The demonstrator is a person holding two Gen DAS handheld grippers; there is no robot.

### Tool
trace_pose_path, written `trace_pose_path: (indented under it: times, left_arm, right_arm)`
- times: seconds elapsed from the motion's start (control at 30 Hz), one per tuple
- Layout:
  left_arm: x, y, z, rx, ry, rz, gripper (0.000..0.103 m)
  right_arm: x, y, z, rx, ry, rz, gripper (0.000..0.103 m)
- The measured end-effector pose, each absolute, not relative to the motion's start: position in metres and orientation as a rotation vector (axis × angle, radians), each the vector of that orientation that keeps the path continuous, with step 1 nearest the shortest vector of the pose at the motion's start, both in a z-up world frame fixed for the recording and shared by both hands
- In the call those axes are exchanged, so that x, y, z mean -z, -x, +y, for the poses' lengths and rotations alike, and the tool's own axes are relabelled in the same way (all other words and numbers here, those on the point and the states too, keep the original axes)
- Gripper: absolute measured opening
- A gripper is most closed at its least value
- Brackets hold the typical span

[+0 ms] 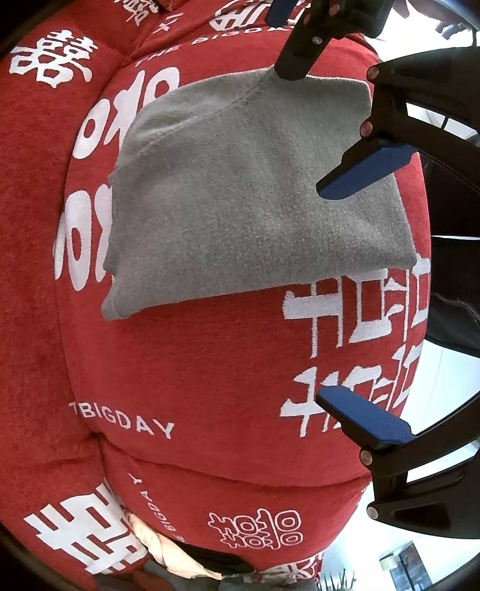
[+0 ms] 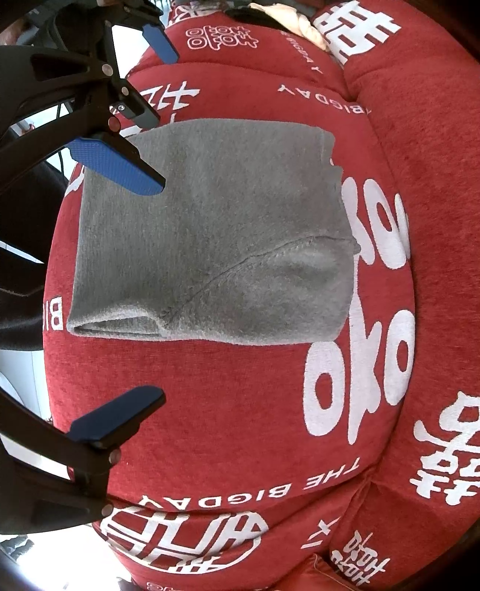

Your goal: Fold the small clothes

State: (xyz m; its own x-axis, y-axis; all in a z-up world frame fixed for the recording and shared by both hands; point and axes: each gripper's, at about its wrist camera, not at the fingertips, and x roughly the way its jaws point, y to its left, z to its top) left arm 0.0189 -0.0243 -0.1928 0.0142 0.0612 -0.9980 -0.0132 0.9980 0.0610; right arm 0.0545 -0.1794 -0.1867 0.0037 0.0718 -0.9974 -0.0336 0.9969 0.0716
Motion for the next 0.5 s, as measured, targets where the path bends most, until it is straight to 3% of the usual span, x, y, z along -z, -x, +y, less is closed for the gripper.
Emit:
trace_pose_path:
  times: [0.5]
  left_arm:
    - [0.1965,-0.0184,-0.0213,-0.062,-0.052,1.566,0.101]
  right_arm:
    - [0.1895,-0.0551,-0.1765,-0.082,-0.029,1.576,0.103]
